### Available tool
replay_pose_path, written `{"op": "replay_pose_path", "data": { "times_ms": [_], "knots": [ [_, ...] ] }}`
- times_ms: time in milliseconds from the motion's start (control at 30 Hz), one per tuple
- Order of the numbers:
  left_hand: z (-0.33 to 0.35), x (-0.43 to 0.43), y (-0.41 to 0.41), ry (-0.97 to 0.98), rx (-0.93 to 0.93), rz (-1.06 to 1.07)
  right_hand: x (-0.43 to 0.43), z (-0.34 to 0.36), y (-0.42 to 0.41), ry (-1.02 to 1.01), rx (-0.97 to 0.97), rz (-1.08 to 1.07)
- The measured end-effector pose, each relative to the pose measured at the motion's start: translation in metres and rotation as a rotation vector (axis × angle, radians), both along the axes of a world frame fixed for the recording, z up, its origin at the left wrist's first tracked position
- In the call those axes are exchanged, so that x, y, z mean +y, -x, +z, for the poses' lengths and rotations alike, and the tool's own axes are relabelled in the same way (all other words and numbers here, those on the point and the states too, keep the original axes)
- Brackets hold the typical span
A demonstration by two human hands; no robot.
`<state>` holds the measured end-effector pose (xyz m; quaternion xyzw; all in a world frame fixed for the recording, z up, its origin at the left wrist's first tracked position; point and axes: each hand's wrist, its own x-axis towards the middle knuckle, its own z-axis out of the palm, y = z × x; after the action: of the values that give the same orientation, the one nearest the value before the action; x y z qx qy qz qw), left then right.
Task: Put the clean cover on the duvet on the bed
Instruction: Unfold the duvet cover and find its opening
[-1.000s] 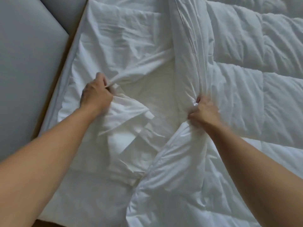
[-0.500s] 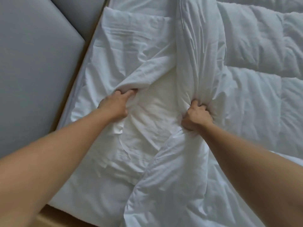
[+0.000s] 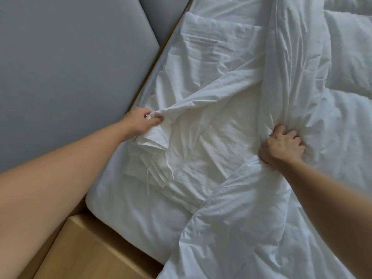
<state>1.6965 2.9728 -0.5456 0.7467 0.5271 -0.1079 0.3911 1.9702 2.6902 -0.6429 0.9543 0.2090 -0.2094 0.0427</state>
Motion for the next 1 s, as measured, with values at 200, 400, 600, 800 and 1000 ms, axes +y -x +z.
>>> {"op": "replay_pose_path", "data": {
  "times_ms": [200, 400, 600, 800, 1000],
  "knots": [
    [-0.016, -0.029, 0.041, -0.004, -0.040, 0.010, -0.001, 0.023, 0.071, -0.503, -0.314, 0.575],
    [0.010, -0.060, 0.035, 0.207, -0.406, 0.058, 0.060, 0.069, 0.200, -0.700, 0.098, 0.607],
    [0.067, -0.062, 0.037, 0.285, -0.692, 0.112, 0.083, 0.119, 0.203, -1.016, 0.445, 0.095],
    [0.116, -0.102, 0.047, 0.421, -0.622, -0.006, 0.068, 0.206, 0.174, -1.029, 0.622, -0.151],
    [0.156, -0.142, 0.011, -0.091, -0.611, 0.061, 0.056, 0.276, 0.159, -1.150, 0.665, -0.289]
  ]
}}
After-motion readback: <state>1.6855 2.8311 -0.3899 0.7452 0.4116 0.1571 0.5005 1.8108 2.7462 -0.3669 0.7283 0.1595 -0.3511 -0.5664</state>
